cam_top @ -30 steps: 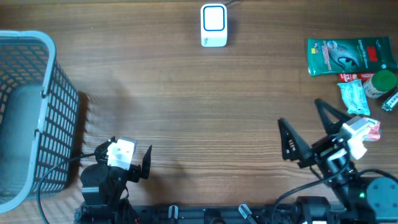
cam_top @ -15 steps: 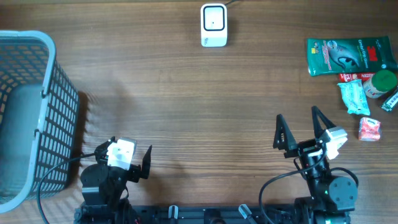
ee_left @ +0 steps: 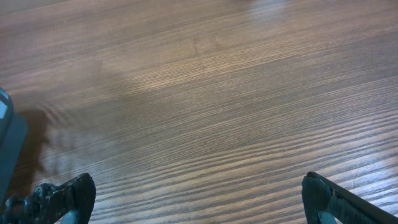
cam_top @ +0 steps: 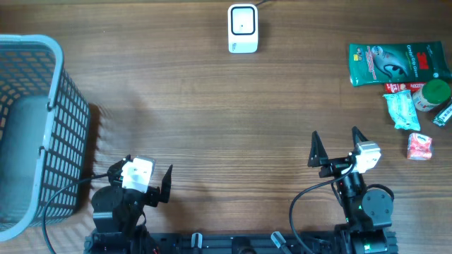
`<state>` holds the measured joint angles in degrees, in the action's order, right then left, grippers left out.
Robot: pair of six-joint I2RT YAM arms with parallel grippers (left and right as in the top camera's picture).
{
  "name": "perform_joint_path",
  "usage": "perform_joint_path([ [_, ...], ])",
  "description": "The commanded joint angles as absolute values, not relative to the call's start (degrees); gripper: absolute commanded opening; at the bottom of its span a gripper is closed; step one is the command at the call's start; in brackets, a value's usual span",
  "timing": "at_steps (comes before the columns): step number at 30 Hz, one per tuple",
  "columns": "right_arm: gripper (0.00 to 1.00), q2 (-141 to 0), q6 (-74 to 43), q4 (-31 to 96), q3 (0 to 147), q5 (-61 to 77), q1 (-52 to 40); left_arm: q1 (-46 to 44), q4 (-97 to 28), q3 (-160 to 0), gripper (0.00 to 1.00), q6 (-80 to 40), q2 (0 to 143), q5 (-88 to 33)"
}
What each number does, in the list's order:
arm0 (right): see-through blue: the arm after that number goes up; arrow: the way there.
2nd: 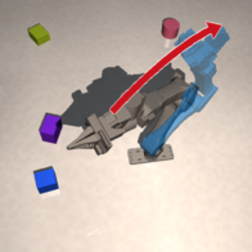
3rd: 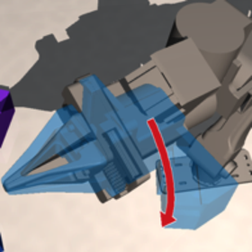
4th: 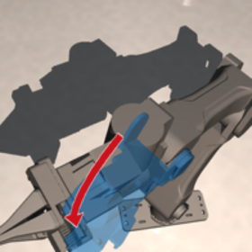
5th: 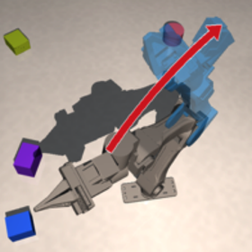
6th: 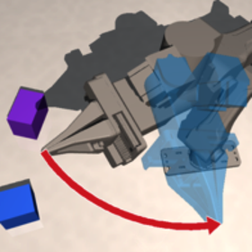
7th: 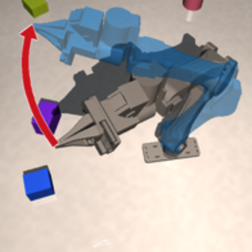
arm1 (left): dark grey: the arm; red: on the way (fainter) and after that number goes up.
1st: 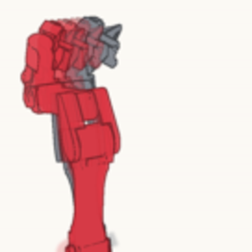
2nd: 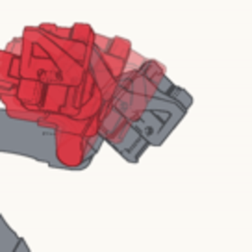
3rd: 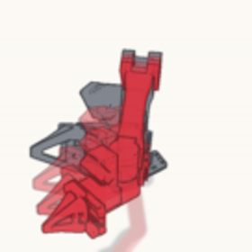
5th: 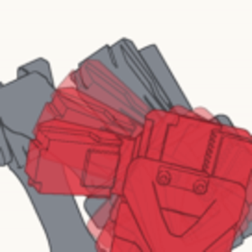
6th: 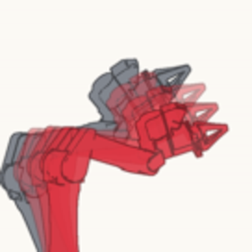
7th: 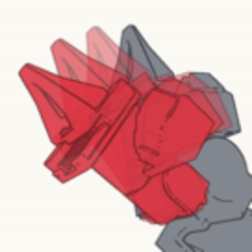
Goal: Scan the item barcode
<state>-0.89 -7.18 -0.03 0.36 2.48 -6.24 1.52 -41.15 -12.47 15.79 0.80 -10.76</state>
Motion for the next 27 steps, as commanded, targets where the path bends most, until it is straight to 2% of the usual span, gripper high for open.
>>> perform_joint_path([
  [1,1.00,-0.27,-6.15,-0.25,0.30,1.28,-6.42,1.74,-41.04,-12.32,1.00,16.27,0.43,-10.85],
  [13,0.99,-0.27,-6.17,-0.25,0.30,1.28,-6.42,1.74,-40.97,-12.32,1.00,16.21,0.43,-10.94],
  [17,1.00,-0.27,-6.15,-0.25,0.30,1.28,-6.42,1.34,-27.11,-12.27,1.00,15.73,0.43,-22.13],
  [21,1.00,-0.27,-6.15,-0.25,0.30,1.28,-6.42,-1.02,-15.86,-10.24,1.00,6.39,0.43,-14.70],
  [23,1.00,-0.27,-6.17,-0.25,0.30,1.28,-6.42,-1.98,-10.35,-7.68,1.00,5.48,0.43,-13.41],
  [27,1.00,-0.27,-6.15,-0.25,0.30,1.28,-6.42,-2.39,-9.17,-4.71,1.00,5.28,0.40,-13.39],
])
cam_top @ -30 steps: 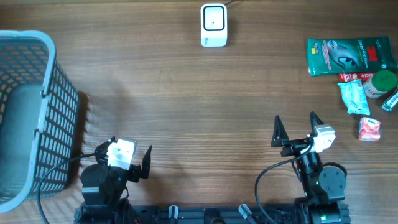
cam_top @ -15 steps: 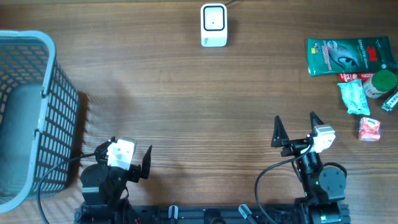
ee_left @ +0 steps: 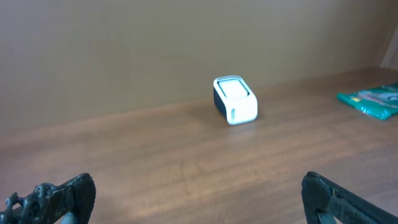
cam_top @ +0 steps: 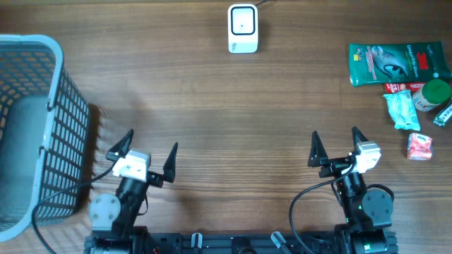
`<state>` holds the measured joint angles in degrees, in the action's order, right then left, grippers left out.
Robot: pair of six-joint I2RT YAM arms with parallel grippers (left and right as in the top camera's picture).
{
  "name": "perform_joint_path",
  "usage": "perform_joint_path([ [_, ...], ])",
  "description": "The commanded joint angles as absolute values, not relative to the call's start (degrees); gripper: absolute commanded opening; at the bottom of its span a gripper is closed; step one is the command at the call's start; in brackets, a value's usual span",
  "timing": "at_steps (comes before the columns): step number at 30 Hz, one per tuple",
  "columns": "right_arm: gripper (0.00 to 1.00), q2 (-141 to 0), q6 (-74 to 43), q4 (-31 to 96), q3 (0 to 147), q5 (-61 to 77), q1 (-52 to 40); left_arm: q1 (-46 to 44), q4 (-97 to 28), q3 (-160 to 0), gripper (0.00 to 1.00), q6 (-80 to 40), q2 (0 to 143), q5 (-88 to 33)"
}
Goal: Scan the item barcode
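A white barcode scanner [cam_top: 242, 28] with a dark window stands at the table's far middle; the left wrist view shows the scanner [ee_left: 235, 99] ahead. Items lie at the far right: a green packet [cam_top: 397, 64], a pale green wrapped item [cam_top: 402, 110], a green-lidded jar [cam_top: 433, 94] and a small red-and-white box [cam_top: 419, 146]. My left gripper [cam_top: 149, 149] is open near the front left, holding nothing. My right gripper [cam_top: 335, 144] is open near the front right, left of the items, also holding nothing.
A grey mesh basket [cam_top: 49, 134] stands at the left edge, close beside my left arm. A dark object [cam_top: 443, 113] lies at the right edge by the jar. Cables run from both arm bases at the front.
My left gripper was tucked low and pointed at the table close by. It is now raised and faces forward across the table, with the scanner in its view. The right arm has not moved.
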<state>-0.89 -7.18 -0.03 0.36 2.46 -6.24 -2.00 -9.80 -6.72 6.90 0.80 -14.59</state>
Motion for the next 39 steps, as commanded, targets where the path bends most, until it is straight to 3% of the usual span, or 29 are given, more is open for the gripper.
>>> perform_joint_path([
  [1,1.00,-0.27,-6.13,-0.25,0.30,1.28,-6.42,-2.35,-8.93,-3.57,1.00,5.28,0.40,-13.32],
  [14,1.00,-0.27,-6.15,-0.25,0.30,1.28,-6.42,-2.42,-4.47,-0.36,1.00,-3.92,0.21,-2.26],
  [39,1.00,-0.27,-6.15,-0.25,0.30,1.28,-6.42,-0.40,-4.25,-0.34,1.00,-3.27,0.21,-2.26],
])
